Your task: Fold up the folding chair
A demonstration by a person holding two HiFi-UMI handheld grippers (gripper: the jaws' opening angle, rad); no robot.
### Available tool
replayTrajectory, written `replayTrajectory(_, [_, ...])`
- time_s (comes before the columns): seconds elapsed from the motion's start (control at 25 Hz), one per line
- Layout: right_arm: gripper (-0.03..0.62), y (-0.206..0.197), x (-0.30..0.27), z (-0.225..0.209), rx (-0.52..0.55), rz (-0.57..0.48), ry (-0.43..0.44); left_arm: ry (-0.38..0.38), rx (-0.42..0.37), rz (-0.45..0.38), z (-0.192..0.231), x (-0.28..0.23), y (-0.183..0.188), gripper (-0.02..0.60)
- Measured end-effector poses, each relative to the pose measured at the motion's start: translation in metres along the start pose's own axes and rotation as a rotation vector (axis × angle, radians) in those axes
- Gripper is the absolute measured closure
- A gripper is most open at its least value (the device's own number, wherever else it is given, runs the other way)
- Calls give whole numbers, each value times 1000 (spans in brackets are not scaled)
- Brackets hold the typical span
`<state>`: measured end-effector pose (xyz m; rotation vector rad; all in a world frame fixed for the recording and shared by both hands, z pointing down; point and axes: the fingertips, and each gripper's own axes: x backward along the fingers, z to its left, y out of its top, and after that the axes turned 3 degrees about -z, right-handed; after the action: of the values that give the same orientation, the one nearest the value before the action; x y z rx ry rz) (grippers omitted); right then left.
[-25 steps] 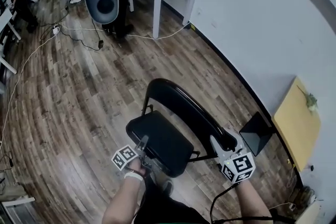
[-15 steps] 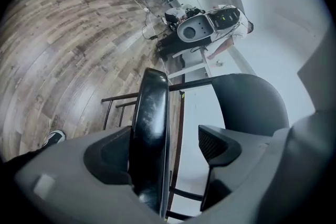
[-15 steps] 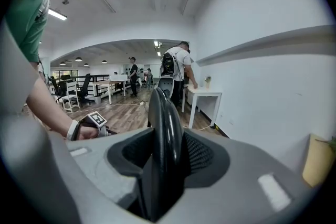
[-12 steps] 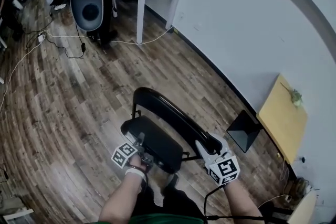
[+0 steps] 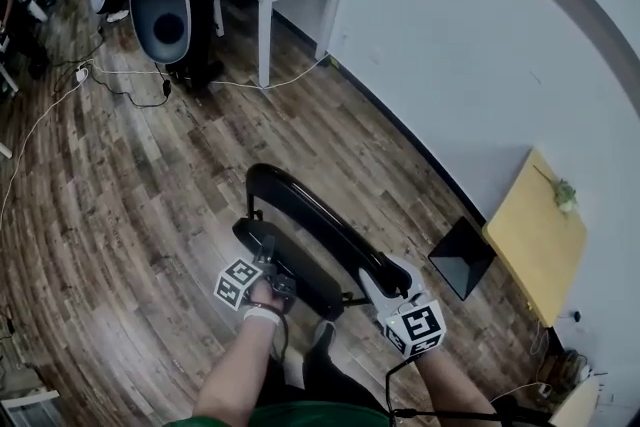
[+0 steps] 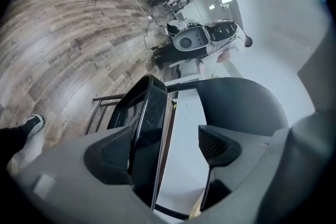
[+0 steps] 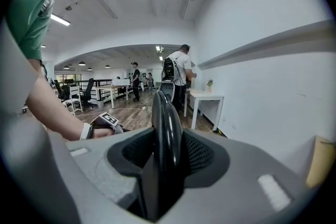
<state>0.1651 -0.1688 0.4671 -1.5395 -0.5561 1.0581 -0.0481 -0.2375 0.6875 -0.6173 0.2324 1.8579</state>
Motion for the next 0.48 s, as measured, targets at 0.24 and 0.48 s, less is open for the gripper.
replayTrajectory(0.24, [422,4,-1,-8,-8,-1,29,-37,64,-46,-26,-24,-12,199])
replayTrajectory(0.48, [425,7,-2,-2,-4,-8,58,-61,130,-101,-45,-42,-18,199])
